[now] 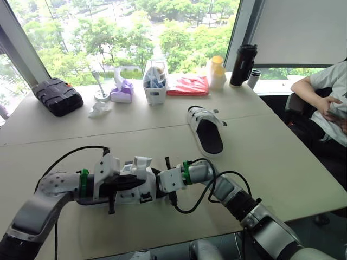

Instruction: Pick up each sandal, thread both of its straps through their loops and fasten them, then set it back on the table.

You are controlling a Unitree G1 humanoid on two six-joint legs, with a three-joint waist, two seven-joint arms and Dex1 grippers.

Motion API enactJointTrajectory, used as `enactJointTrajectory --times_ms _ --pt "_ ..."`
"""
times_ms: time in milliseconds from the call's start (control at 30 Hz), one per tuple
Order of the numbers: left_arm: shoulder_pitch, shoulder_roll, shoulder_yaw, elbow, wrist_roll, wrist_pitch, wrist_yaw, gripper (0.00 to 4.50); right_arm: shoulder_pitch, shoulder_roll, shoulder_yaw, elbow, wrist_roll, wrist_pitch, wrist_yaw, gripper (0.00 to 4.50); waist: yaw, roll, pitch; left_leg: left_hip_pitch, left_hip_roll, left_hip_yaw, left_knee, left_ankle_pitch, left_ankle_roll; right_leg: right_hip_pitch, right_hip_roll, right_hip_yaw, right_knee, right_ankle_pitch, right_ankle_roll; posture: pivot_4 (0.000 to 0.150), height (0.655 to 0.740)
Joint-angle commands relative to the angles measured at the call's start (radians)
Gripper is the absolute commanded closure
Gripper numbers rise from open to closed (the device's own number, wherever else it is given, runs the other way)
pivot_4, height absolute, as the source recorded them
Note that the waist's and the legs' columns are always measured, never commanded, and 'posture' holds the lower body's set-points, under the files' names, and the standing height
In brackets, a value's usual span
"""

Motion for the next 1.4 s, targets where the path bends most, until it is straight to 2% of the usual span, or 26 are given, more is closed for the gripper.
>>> enactJointTrajectory --times_ms 33,133,333,567,767,1000,1400 --pt "0.032 0.037 0.009 -0.081 -0.102 0.136 -0.013 4.47 0.035 -0.01 0.044 0.047 -0.047 0.03 0.019 4.5 -0.001 0.0 0.0 0.0 0.0 0.0 0.0 0.0 0.0 0.0 0.0 0.0 0.0 0.0 0.0 0.15 0.74" --pt "0.034 0.04 0.035 -0.104 -0.161 0.195 -0.001 4.47 0.034 -0.009 0.045 0.048 -0.047 0.029 0.019 4.5 0.0 0.0 0.0 0.0 0.0 0.0 0.0 0.0 0.0 0.0 0.0 0.0 0.0 0.0 0.0 0.15 0.74" --pt "0.031 0.003 -0.001 -0.042 -0.093 0.145 0.024 4.47 0.026 -0.002 0.048 0.057 -0.05 0.025 0.016 4.5 0.0 0.0 0.0 0.0 0.0 0.0 0.0 0.0 0.0 0.0 0.0 0.0 0.0 0.0 0.0 0.15 0.74" --pt "0.059 0.024 -0.024 0.017 0.0 0.036 -0.012 4.47 0.034 -0.016 0.042 0.047 -0.047 0.03 0.019 4.5 0.001 0.0 0.0 0.0 0.0 0.0 0.0 0.0 0.0 0.0 0.0 0.0 0.0 0.0 0.0 0.15 0.74" --pt "0.052 0.034 -0.037 0.033 0.023 -0.021 -0.056 4.47 0.033 -0.014 0.044 0.045 -0.048 0.032 0.02 4.5 0.0 0.0 0.0 0.0 0.0 0.0 0.0 0.0 0.0 0.0 0.0 0.0 0.0 0.0 0.0 0.15 0.74" --pt "0.042 0.015 -0.045 -0.005 -0.021 -0.031 -0.09 4.47 0.033 -0.011 0.046 0.046 -0.047 0.031 0.021 4.5 0.0 0.0 0.0 0.0 0.0 0.0 0.0 0.0 0.0 0.0 0.0 0.0 0.0 0.0 0.0 0.15 0.74" --pt "-0.001 0.049 -0.076 0.036 0.037 -0.093 -0.161 4.47 0.04 -0.01 0.047 0.04 -0.046 0.036 0.021 4.5 0.001 0.0 0.0 0.0 0.0 0.0 0.0 0.0 0.0 0.0 0.0 0.0 0.0 0.0 0.0 0.15 0.74"
